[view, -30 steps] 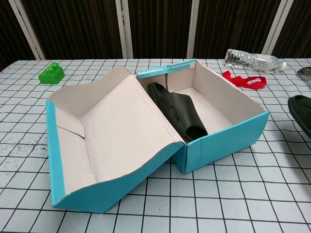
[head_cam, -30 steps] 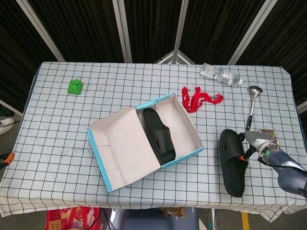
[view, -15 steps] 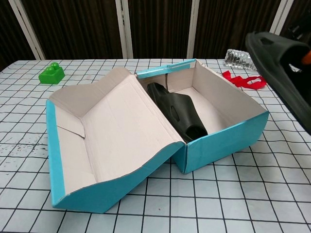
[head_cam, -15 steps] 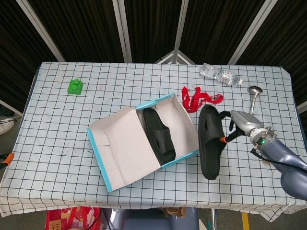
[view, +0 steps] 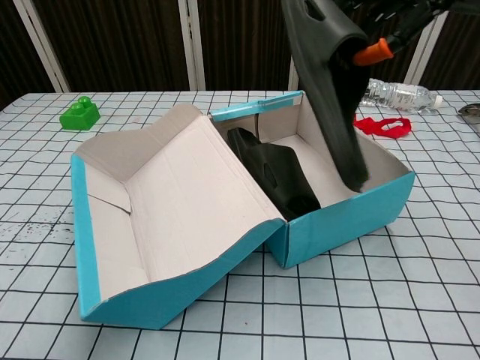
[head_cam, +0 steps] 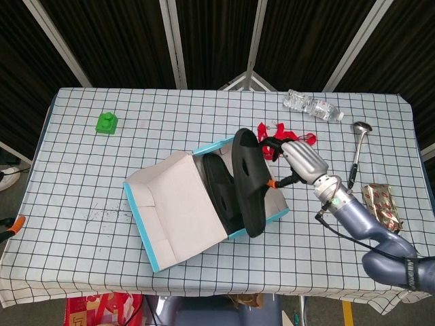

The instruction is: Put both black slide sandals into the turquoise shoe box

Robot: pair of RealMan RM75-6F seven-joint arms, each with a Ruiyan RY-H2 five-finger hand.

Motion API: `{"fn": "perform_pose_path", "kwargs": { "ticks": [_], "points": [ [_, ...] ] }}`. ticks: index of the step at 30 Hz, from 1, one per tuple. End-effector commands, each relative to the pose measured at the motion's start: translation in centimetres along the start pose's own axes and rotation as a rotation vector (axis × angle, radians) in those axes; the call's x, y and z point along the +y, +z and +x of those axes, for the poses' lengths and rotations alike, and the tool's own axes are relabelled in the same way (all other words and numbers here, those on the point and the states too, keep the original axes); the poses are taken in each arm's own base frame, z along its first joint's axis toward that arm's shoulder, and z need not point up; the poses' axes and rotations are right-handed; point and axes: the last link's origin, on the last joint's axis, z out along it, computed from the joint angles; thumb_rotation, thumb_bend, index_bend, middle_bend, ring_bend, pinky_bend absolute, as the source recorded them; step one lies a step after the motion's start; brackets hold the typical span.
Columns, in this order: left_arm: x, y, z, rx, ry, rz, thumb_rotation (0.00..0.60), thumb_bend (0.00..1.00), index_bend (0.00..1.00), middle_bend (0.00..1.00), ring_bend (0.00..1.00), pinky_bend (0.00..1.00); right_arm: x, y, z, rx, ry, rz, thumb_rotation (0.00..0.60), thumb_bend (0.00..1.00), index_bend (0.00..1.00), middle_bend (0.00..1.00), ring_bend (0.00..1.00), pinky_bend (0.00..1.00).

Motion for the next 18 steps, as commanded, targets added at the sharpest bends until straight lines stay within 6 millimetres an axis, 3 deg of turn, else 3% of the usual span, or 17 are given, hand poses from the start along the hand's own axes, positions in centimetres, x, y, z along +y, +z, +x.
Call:
{"fn": "perform_pose_path", "kwargs": {
  "ticks": [1, 10, 18],
  "points": [
    [-0.1, 0.0, 0.0, 0.003, 0.006, 0.009, 0.6, 0.27, 0.06, 0.0, 0.0, 0.01, 0.6, 2.0, -1.6, 0.129, 0.058, 0.109, 0.6, 0.73, 0.44, 0.48, 0.43, 0.24],
    [-0.2, 0.2, -0.1, 0.004, 0.019, 0.02, 0.6, 0.27, 0.06, 0.0, 0.0, 0.01, 1.5, 4.5, -2.8, 0.126, 0.052, 0.122, 0.6, 0.73, 0.44, 0.48, 0.42, 0.24],
    [-0.2, 0.3, -0.4, 0.001, 0.038, 0.03, 0.6, 0.26, 0.06, 0.0, 0.0, 0.01, 3.0, 4.6, -4.6, 0.068, -0.018, 0.136, 0.6, 0.72, 0.44, 0.48, 0.42, 0.24]
  ]
}}
